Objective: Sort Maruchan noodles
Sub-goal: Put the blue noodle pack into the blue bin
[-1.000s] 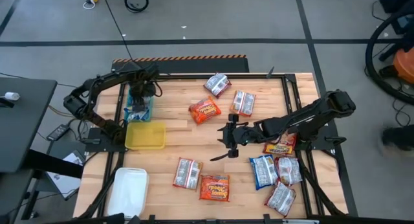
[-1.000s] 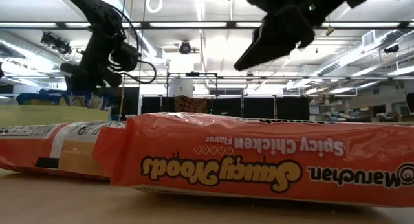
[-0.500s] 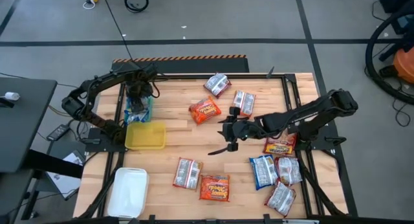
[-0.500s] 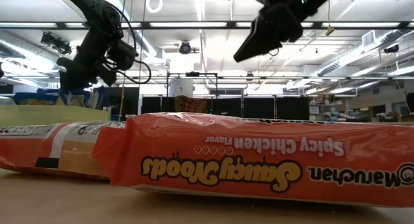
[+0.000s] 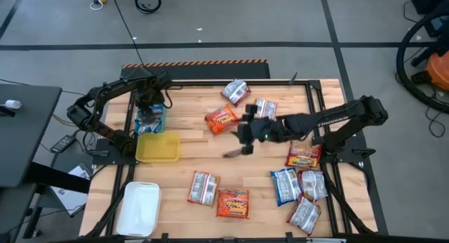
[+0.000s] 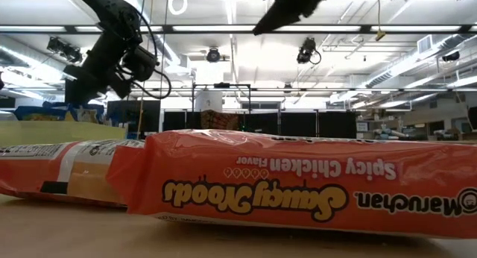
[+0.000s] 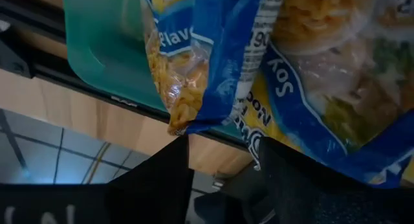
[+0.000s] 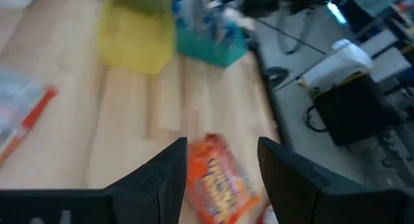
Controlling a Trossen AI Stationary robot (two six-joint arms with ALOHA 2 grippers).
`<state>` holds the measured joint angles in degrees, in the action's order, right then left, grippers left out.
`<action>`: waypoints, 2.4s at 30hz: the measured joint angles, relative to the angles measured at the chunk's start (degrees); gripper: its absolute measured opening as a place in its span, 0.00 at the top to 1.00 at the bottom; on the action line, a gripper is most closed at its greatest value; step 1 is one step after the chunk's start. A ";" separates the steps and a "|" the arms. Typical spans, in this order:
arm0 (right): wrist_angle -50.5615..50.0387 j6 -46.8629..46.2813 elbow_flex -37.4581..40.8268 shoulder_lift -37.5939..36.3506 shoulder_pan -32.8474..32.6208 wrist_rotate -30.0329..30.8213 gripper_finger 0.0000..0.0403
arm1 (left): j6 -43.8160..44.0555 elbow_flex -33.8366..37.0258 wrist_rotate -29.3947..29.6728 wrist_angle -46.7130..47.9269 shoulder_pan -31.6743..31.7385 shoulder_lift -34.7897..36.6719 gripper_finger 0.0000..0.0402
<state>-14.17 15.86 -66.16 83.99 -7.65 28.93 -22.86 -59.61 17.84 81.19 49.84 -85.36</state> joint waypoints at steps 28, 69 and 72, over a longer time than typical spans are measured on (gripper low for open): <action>-37.92 -17.33 -2.81 0.08 -4.45 -9.64 0.51 | 11.26 -7.91 -28.32 -17.25 -9.41 26.90 0.42; -32.01 -30.24 15.68 0.22 -11.75 -21.21 0.96 | 31.20 22.55 -21.95 -84.86 -46.70 23.26 0.42; -33.62 -22.81 9.13 0.22 -11.75 -7.95 0.97 | 30.47 22.58 -22.02 -89.11 -43.69 19.16 0.41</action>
<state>-47.79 -6.95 -57.02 84.20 -19.40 20.98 7.62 -37.04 -4.18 -7.92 6.15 -66.20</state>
